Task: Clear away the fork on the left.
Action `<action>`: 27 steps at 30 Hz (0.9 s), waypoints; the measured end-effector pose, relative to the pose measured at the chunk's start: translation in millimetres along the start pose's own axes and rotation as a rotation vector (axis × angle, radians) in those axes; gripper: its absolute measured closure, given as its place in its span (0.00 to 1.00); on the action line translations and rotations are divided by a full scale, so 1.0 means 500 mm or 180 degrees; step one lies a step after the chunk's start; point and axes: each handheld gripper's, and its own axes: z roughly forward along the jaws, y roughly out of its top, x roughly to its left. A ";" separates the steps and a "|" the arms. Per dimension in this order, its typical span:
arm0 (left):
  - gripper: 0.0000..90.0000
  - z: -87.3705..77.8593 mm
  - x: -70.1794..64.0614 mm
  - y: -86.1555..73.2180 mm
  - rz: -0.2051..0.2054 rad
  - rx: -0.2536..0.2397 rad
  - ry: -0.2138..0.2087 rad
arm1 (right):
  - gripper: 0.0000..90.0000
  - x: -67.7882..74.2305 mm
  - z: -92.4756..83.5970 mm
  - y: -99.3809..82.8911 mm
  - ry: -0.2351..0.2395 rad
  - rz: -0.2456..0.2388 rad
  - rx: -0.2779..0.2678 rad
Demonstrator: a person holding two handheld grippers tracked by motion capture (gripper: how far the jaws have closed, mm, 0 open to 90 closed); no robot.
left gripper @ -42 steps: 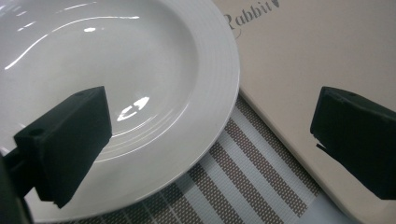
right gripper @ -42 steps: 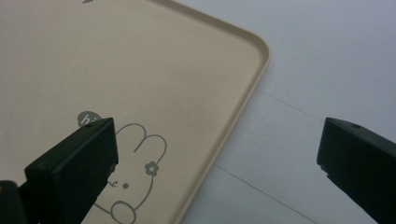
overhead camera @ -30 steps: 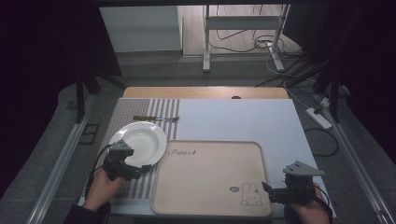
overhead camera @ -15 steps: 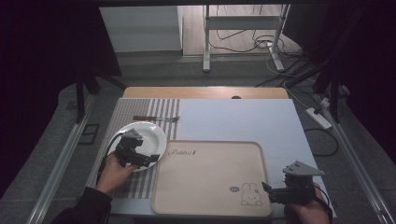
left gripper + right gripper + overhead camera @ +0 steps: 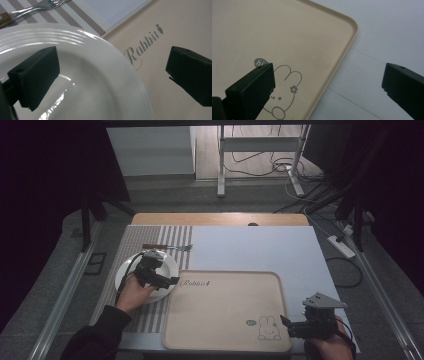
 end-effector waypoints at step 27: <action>0.00 0.097 0.036 0.091 0.0139 0.0136 -0.0047 | 0.00 0.001 0.002 0.000 0.0016 -0.0013 0.0039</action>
